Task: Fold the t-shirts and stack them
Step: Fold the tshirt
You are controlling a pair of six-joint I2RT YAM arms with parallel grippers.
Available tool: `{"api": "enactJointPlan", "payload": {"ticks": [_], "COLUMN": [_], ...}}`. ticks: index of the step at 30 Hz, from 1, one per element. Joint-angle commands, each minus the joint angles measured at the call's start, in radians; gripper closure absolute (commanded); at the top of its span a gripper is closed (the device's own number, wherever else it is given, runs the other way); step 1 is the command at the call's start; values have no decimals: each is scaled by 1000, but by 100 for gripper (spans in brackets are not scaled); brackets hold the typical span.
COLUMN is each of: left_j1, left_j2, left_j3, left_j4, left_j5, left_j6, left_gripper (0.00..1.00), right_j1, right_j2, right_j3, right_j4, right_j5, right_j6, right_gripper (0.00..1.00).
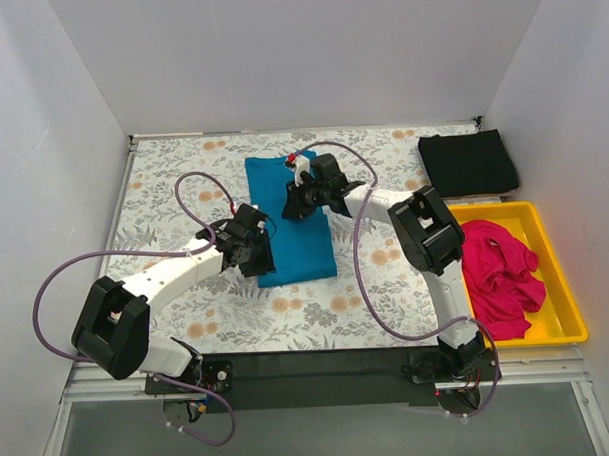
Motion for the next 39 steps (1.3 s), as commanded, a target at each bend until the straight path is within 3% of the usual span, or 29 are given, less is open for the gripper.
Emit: {"api": "enactJointPlan", "payload": {"ticks": [1, 7, 14, 19, 25, 33, 39], "left_j1": [2, 44, 232, 265, 340, 417, 418], "left_j2": [-45, -32, 70, 245, 409, 537, 477], "left_j3": [-2, 22, 44, 160, 179, 165, 232], "left_j4": [-6, 52, 294, 401, 496, 529, 472], "left_j5": [-26, -42, 176, 233, 262, 342, 346], "left_j6": [-5, -3, 18, 15, -57, -107, -37], "left_gripper": [70, 71, 73, 79, 85, 85, 76], "right_j1": [-57, -120, -146, -146, -161, -231, -250], "right_j2": [34, -49, -150, -100, 20, 144, 11], "right_j3": [91, 115, -42, -88, -68, -30, -62], "right_j4": [28, 26, 34, 55, 95, 124, 126], "right_j5": [27, -62, -275, -333, -365, -378, -418], "right_j6": [19, 73, 134, 164, 199, 217, 211], "right_gripper": [76, 75, 73, 73, 75, 75, 74]}}
